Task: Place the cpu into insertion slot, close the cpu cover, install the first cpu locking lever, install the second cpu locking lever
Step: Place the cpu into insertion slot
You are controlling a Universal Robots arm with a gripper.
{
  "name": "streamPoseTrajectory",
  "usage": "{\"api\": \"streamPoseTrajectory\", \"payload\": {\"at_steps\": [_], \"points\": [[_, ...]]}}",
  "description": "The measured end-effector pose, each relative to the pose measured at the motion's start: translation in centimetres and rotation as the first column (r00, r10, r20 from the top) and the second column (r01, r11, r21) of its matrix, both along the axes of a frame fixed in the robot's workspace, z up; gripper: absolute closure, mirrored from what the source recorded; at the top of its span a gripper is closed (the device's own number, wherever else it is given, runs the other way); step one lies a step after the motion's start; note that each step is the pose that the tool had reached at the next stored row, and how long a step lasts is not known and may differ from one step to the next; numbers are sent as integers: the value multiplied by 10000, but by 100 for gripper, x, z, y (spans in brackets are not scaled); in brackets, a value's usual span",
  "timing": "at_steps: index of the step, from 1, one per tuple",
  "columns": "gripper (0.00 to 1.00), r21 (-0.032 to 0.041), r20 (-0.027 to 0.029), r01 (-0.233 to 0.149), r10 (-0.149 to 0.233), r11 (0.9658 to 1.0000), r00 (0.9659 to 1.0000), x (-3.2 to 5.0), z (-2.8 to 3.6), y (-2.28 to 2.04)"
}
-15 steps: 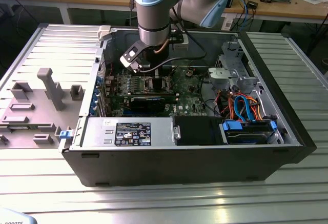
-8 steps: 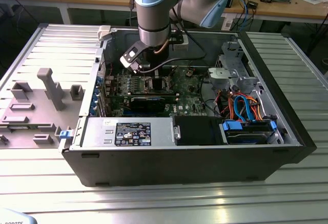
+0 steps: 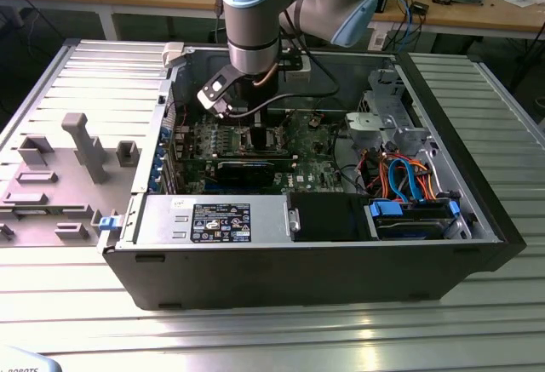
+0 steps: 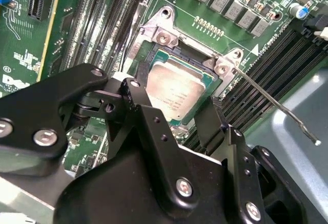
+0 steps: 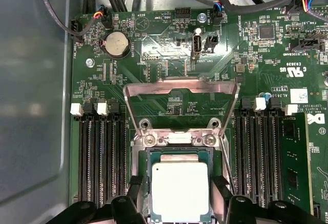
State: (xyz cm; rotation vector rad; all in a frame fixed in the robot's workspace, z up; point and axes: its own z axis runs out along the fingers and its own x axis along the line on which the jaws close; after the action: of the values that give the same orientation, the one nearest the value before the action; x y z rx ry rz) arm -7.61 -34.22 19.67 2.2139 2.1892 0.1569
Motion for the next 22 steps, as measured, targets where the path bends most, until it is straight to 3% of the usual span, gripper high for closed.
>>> {"api": "streamPoseTrajectory", "payload": {"at_steps": [2, 14, 17, 21, 22], "points": [[39, -6, -2, 5, -5, 10000, 10000, 3, 1, -22], [39, -7, -28, 8, -8, 10000, 10000, 8, 48, -23], [39, -6, -142, 13, -13, 10000, 9999, 19, 108, -23], [40, -7, -360, 13, -14, 10000, 9994, 45, 175, -23], [47, -6, -439, 13, -14, 10000, 9990, 58, 190, -22]]}}
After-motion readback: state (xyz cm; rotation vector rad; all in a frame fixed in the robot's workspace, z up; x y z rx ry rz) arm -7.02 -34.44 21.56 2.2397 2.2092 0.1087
